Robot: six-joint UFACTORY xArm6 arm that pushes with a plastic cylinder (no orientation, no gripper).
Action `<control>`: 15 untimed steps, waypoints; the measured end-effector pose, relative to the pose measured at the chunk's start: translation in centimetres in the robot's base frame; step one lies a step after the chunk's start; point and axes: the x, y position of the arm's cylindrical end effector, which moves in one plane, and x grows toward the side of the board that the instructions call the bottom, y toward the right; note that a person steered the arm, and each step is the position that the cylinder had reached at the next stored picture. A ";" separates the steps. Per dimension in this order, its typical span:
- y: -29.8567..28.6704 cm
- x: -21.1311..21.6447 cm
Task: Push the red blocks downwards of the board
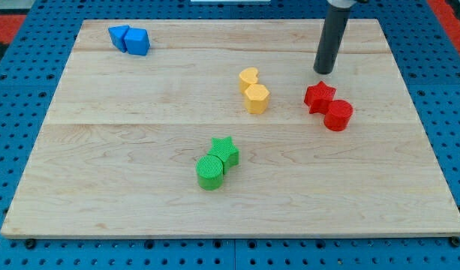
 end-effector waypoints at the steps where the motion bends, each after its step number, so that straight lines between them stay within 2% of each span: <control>1: -3.2 3.3; 2: -1.9 5.0; 4: 1.3 5.3; 6: -0.1 6.7; 7: 0.6 3.3; 8: 4.2 2.8; 11: 4.7 10.7; 15: 5.1 16.9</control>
